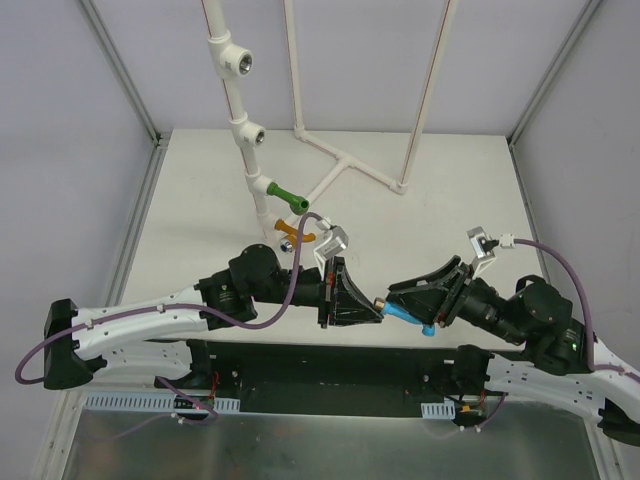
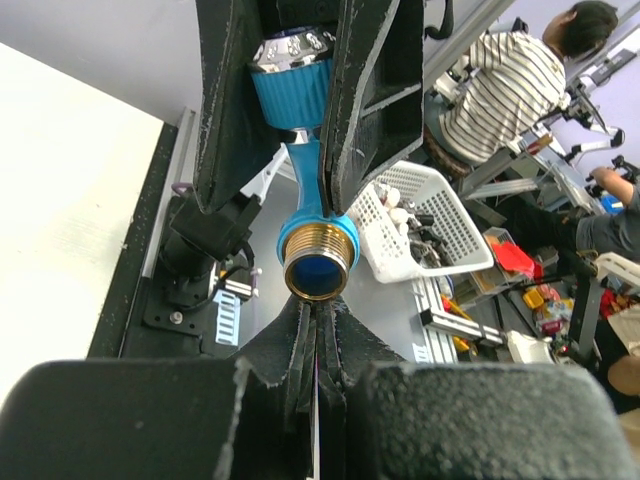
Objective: Install the water faucets
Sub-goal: Pick up the water faucet from the center of the board.
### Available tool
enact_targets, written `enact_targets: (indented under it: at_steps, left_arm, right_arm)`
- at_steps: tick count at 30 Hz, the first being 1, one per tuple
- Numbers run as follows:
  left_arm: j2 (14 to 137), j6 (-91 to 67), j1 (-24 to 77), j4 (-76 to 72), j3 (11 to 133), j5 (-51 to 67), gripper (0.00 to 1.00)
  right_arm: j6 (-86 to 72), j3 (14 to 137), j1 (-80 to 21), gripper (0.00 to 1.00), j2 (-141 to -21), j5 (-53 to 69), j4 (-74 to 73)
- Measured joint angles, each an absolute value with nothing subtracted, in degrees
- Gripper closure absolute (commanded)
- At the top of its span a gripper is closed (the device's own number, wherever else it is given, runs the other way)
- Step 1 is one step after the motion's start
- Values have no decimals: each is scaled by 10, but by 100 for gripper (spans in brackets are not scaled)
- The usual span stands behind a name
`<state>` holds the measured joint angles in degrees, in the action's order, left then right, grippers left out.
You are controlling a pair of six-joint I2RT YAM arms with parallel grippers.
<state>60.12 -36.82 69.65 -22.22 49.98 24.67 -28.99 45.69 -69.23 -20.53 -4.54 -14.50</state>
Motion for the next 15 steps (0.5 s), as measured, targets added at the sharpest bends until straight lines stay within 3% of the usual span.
enact_targets:
  at_steps: [5,9,15]
  left_arm:
    - [604,-368,696,-208,505,258,99]
    - [604,-362,692,-199,505,260,66]
    - [539,-311,685,-98,503,191,43]
  right_arm:
    - [-283,465,-692,100,-211,-36,-157]
    - [-283,465,-692,100,-211,-46,-164]
    - [-288,464,-694,100,-204,-100,-192]
